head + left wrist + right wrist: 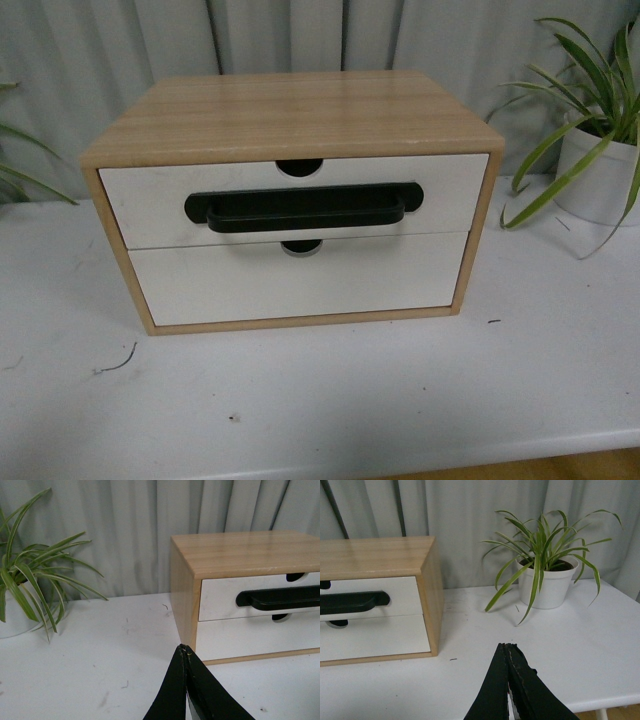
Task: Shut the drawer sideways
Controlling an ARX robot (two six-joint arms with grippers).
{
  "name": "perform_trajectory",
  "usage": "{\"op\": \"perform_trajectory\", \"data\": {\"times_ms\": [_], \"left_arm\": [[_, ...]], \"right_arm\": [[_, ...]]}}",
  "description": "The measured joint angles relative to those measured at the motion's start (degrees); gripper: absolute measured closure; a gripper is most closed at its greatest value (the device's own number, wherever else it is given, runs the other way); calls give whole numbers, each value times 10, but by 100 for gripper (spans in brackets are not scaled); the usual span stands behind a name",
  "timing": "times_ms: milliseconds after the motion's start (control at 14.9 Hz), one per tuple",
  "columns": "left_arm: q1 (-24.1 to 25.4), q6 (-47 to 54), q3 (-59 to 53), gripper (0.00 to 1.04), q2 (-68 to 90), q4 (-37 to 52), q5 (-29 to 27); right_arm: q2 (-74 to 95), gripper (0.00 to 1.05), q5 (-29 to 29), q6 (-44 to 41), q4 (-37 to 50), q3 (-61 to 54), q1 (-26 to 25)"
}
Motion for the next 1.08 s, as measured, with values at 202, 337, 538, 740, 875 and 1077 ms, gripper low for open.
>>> {"op": "perform_trajectory", "data": {"times_ms": [202,337,538,740,875,1077], "left_arm": [[0,0,0,92,0,0,0],[0,0,0,66,0,0,0],[0,0,0,30,0,0,0],[0,0,0,7,0,0,0],[0,0,0,7,0,0,0],[0,0,0,7,0,0,0]], "right_arm": [[0,91,0,0,-1,0,0],[0,65,0,0,-1,0,0],[0,29,0,0,-1,0,0],[0,7,0,0,-1,0,0],[0,6,0,0,-1,0,0],[0,6,0,0,-1,0,0]]}}
